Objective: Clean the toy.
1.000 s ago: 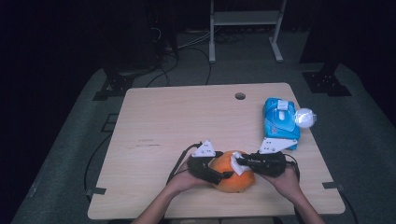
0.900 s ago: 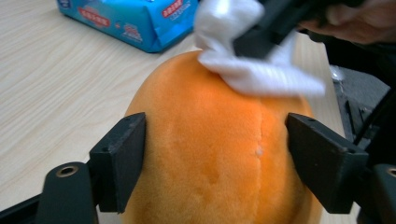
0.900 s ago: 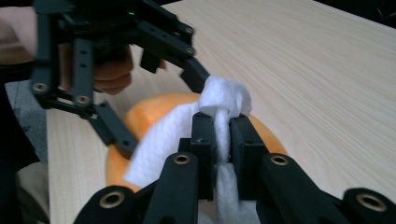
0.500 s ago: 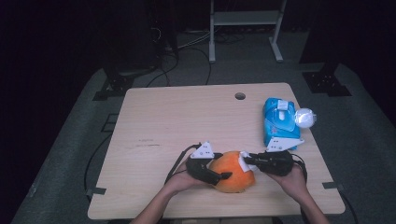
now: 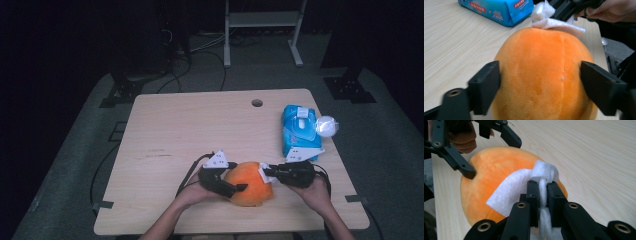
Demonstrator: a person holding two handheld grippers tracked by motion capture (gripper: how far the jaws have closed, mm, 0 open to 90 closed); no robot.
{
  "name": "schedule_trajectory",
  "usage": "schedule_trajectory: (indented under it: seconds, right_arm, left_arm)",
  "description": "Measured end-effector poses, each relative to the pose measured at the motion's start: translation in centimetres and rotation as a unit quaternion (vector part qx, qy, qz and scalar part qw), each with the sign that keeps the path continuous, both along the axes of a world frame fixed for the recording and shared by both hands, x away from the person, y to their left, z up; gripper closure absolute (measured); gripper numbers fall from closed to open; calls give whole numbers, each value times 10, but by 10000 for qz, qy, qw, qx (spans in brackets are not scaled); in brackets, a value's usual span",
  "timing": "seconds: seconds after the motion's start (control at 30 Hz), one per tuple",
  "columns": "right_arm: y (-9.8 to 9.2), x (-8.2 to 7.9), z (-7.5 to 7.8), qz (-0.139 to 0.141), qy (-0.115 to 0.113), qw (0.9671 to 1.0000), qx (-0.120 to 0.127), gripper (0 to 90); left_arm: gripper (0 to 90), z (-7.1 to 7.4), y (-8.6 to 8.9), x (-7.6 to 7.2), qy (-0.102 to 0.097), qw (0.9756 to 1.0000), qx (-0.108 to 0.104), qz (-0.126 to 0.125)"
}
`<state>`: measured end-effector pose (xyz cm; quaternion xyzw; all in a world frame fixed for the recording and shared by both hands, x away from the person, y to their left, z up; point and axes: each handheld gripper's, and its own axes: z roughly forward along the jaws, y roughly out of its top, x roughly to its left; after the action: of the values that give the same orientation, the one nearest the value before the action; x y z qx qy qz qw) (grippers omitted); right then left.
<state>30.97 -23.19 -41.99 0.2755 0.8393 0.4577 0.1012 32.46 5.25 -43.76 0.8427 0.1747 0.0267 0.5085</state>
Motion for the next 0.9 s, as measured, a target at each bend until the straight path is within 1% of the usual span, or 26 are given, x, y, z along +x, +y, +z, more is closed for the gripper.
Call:
schedule_trajectory:
  seconds: [0.03,0.07,0.1,0.13,0.2,0.27,0.3,0.33,0.37,0.43,0.47,0.53,0.6,0.63,0.67,0.7,0.77,0.8,0.9]
  right_arm:
    - [0,0,0,-5,-9,10000,-20,807]
    - [0,1,-1,-17,-9,10000,-40,807]
    - [-1,1,0,-36,11,10000,-24,807]
    - [0,1,0,-16,-2,10000,-1,808]
    - [3,-2,3,21,-52,10000,21,808]
    - [10,-6,8,69,-165,9998,10,810]
    - [13,-8,10,125,-207,9997,75,810]
    - [18,-10,13,233,-214,9993,190,809]
    - [21,-11,14,286,-246,9991,202,809]
    - [29,-13,15,378,-360,9986,37,809]
    - [32,-14,14,395,-411,9984,-63,809]
    - [30,-12,13,411,-378,9984,-47,809]
    - [24,-10,12,281,-364,9989,-61,809]
    - [19,-8,11,211,-344,9992,-60,809]
    - [15,-6,10,133,-307,9994,-38,809]
    - [13,-5,10,75,-309,9995,-34,810]
    - [14,-6,11,62,-320,9995,-56,810]
    - [17,-8,12,86,-359,9993,-111,811]
    - [28,-14,16,206,-480,9986,-108,811]
  left_arm:
    - [84,-1,0,1,77,10000,-36,-12]
    - [80,-2,1,1,89,9999,-50,-42]
    - [87,-3,1,1,63,10000,-35,-59]
    - [129,-3,0,0,67,9999,-22,-84]
    - [171,-2,-3,-2,-23,10000,45,-15]
    - [189,-1,-6,-4,-53,9999,65,71]
    - [192,0,-8,-5,-93,9999,80,113]
    - [194,0,-10,-6,-121,9998,95,136]
    - [194,1,-12,-8,-165,9997,131,143]
    - [183,2,-12,-9,-227,9995,205,100]
    - [157,2,-10,-8,-199,9997,166,40]
    - [98,3,-6,-4,-33,10000,53,-23]
    - [73,2,-2,0,93,9999,11,77]
    - [74,0,-2,1,179,9998,-12,76]
    - [107,-1,-2,1,207,9998,-27,28]
    - [160,-2,-3,-1,139,9999,-15,35]
    - [218,0,-6,-2,44,9999,59,78]
    - [234,2,-7,-4,-11,9999,95,141]
    - [250,5,-11,-8,-109,9997,164,171]
